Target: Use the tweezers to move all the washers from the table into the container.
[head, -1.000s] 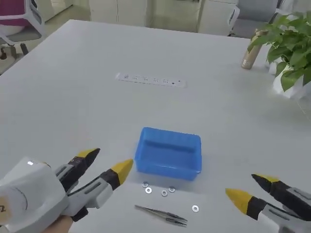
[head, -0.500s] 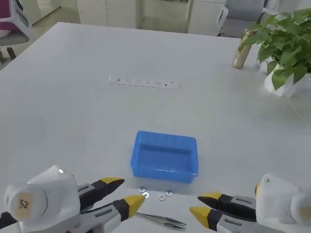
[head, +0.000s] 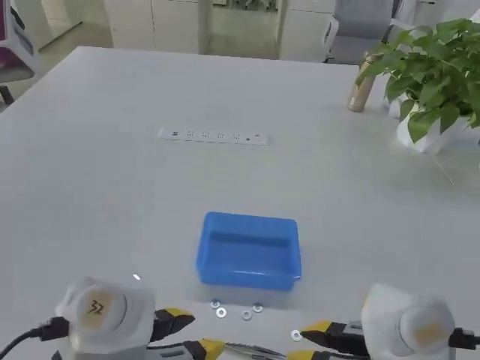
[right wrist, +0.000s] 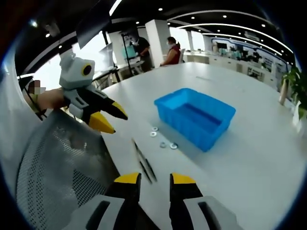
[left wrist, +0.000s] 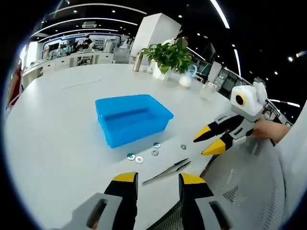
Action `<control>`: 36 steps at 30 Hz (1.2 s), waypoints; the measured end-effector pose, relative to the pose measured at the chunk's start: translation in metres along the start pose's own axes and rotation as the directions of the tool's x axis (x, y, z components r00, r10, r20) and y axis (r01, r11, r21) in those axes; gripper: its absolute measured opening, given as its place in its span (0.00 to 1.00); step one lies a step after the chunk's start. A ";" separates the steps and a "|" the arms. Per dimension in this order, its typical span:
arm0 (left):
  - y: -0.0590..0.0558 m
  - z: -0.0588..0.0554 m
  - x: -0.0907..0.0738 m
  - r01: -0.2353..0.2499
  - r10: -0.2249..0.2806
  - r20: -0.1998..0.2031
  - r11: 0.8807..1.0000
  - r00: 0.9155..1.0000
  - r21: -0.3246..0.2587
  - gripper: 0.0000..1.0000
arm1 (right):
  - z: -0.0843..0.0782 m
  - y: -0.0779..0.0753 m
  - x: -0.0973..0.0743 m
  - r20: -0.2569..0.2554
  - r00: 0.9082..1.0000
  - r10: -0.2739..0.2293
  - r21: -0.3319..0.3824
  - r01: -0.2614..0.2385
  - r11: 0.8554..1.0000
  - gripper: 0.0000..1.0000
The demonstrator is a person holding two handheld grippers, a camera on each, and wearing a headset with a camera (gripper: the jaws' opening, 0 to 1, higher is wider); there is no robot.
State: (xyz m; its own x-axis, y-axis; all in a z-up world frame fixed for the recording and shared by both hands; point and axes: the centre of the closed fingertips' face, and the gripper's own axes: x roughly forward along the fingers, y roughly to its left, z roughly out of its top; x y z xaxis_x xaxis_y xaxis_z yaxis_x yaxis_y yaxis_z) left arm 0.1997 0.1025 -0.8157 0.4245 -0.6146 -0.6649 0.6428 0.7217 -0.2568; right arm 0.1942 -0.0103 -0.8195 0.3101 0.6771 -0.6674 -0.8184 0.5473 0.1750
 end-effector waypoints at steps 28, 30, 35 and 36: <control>0.041 -0.026 -0.002 -0.181 0.176 -0.076 0.981 0.981 -0.070 0.22 | -0.004 0.030 0.054 -0.156 0.987 0.034 -0.261 -0.075 0.962 0.20; 0.042 -0.026 -0.002 -0.183 0.177 -0.076 0.980 0.981 -0.080 0.23 | -0.005 0.029 0.058 -0.186 0.982 0.027 -0.303 -0.083 0.949 0.20; 0.043 -0.031 -0.003 -0.200 0.193 -0.102 0.978 0.976 -0.063 0.24 | -0.004 0.031 0.065 -0.193 0.981 0.034 -0.318 -0.095 0.943 0.17; 0.047 -0.032 -0.004 -0.219 0.213 -0.113 0.975 0.971 -0.047 0.26 | -0.003 0.030 0.066 -0.199 0.979 0.034 -0.328 -0.099 0.939 0.17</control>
State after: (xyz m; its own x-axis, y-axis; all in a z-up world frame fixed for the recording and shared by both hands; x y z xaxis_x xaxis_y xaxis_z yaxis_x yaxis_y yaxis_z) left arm 0.2077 0.1488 -0.8476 0.4770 -0.4069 -0.7790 0.5035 0.8530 -0.1373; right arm 0.1889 0.0494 -0.8610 0.1797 0.5837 -0.7918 -0.9584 0.2855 -0.0070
